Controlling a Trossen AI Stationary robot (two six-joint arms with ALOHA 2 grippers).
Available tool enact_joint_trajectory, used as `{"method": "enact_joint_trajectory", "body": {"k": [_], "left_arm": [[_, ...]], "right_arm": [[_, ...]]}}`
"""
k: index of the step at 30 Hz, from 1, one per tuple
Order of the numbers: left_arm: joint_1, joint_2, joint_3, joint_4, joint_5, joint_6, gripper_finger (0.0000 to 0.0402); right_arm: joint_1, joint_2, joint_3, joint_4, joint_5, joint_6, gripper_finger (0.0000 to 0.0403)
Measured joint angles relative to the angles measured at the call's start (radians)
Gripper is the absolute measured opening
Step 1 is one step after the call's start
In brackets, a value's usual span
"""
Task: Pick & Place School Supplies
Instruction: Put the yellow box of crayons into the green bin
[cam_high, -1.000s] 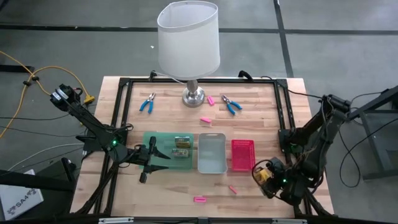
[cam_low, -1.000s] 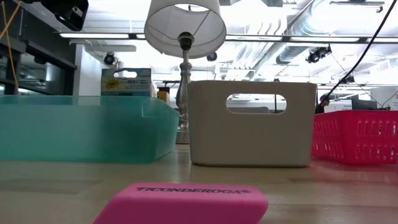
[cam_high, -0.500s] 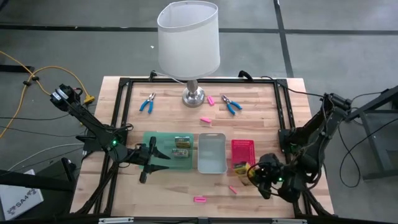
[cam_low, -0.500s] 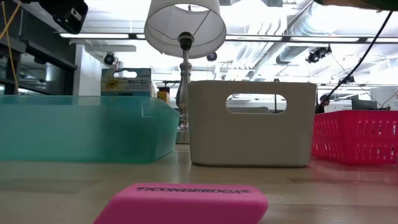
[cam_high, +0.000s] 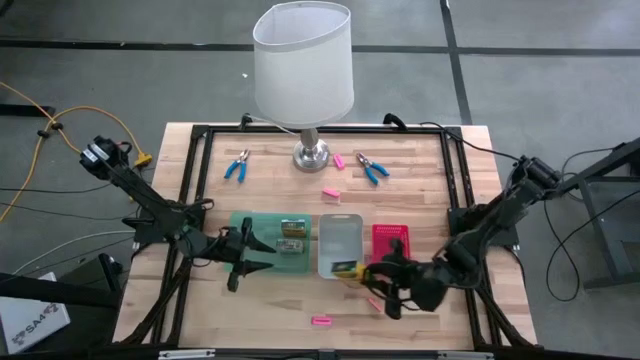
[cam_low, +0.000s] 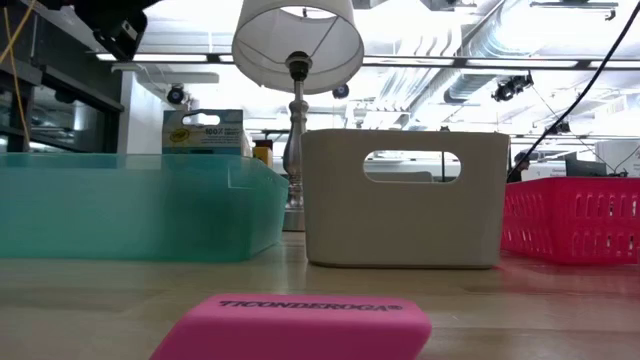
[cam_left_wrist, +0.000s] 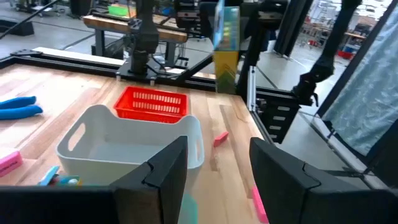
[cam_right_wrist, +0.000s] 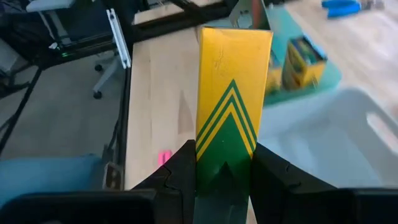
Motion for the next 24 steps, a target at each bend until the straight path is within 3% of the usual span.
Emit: {"method": "enact_joint_trajectory", "body": {"k": [12,24], "left_arm": [[0.092,0.000,0.000,0.001,0.146,-0.015,0.0169],[0.102,0.000,0.000,0.003,0.238,-0.016,0.0169]], "right_arm": [[-0.104,0.119,0.001,0.389,-0.059,-0.305,0.0100],[-0.187,0.248,0.001,0.596,-0.094,-0.354,0.0100]]}}
